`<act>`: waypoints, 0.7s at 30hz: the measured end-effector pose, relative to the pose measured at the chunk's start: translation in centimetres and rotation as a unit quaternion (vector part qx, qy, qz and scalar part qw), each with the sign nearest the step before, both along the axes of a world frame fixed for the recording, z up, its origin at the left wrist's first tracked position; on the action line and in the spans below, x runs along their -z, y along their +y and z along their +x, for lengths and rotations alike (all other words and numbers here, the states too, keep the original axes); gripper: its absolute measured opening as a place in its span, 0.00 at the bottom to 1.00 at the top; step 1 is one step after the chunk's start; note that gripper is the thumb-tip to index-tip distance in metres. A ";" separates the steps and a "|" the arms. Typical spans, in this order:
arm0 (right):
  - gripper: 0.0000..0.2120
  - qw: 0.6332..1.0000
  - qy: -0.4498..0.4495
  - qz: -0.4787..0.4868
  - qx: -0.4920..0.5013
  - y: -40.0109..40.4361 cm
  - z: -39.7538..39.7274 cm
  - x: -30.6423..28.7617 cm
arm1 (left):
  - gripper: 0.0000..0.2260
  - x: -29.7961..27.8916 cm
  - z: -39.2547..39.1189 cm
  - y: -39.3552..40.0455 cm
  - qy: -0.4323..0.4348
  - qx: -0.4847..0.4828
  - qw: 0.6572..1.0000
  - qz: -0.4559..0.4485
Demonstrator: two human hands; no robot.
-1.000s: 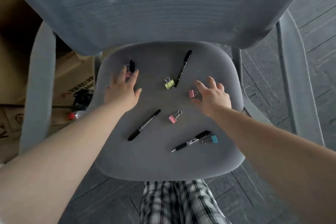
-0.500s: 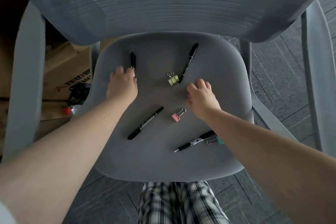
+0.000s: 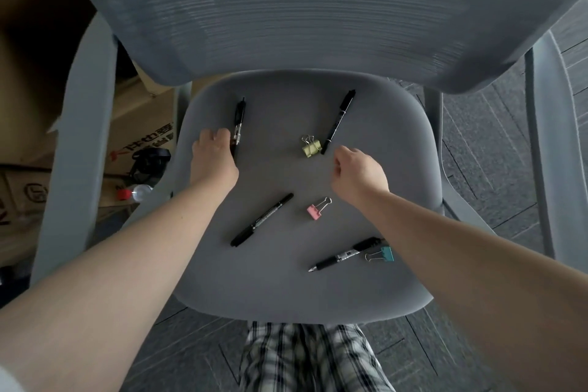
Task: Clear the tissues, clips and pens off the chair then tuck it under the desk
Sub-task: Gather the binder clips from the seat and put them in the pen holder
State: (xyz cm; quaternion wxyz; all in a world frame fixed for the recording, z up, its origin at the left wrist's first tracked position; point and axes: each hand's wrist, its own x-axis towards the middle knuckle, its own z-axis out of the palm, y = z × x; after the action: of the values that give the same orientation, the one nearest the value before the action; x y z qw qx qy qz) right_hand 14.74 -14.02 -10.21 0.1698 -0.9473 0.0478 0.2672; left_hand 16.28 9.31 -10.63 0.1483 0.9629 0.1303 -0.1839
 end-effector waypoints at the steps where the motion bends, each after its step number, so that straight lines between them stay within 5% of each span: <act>1: 0.07 1.000 -0.008 0.005 -0.005 0.1 0.2 -0.1 | 0.18 -0.2 0.1 0.2 -0.005 -0.001 1.000 -0.001; 10: 0.12 0.997 -0.064 0.036 -0.027 1.3 2.2 -0.3 | 0.11 -2.2 -1.7 -3.6 -0.031 -0.051 0.988 -0.144; 15: 0.16 0.997 -0.038 0.027 -0.056 2.0 3.0 0.2 | 0.22 -1.7 -4.9 -8.9 0.034 0.044 0.977 -0.207; 21: 0.21 0.992 -0.008 0.003 -0.124 1.8 3.6 1.4 | 0.30 -0.4 -7.1 -11.3 0.088 0.182 0.970 -0.134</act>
State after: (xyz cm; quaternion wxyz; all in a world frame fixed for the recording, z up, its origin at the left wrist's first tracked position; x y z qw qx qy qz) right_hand 18.31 -12.22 -11.61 0.1387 -0.9475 -0.0726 0.2787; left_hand 9.17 -1.96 -10.27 0.2277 0.9219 -0.0608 -0.3076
